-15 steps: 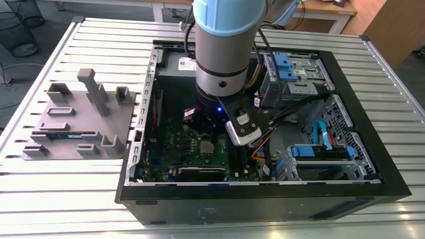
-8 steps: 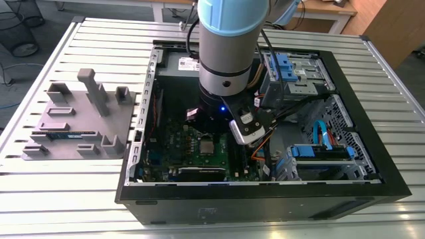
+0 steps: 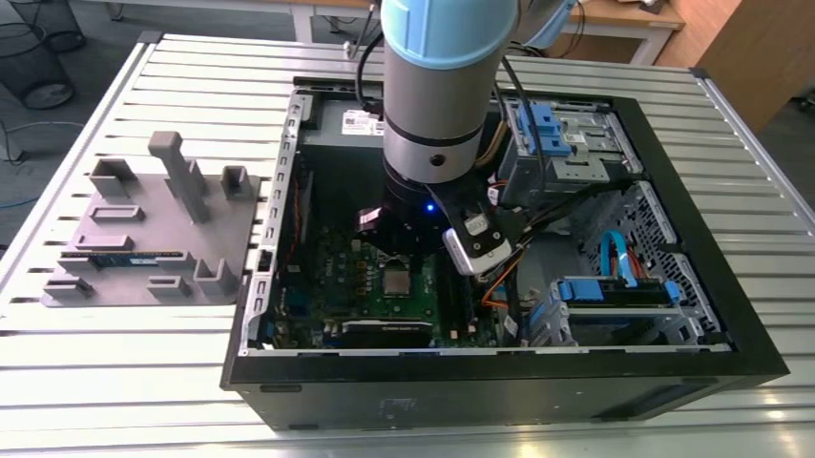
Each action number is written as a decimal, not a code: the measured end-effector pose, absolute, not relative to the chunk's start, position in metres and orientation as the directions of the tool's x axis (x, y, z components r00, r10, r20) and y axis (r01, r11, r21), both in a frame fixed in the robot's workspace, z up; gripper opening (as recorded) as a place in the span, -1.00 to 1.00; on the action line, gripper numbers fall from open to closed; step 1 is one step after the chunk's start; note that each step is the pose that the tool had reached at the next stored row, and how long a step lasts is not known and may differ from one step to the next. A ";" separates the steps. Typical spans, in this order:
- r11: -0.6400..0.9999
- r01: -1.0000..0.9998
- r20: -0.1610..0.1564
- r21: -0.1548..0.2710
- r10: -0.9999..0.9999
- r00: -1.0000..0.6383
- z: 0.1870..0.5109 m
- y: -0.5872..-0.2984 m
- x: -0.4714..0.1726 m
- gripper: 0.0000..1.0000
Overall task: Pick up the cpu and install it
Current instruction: 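Close the cpu cover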
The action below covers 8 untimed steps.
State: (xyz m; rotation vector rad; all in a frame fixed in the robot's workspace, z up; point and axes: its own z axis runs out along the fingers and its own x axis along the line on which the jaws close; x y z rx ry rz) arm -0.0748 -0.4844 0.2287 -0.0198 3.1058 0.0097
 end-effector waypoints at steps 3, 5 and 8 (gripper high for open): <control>1.000 -0.013 -0.036 0.006 -0.013 -0.999 0.229 -0.484 -0.075 -0.79; 1.000 -0.013 -0.036 0.006 -0.013 -0.999 0.228 -0.484 -0.073 -0.79; 1.000 -0.013 -0.036 0.006 -0.013 -0.999 0.228 -0.484 -0.071 -0.79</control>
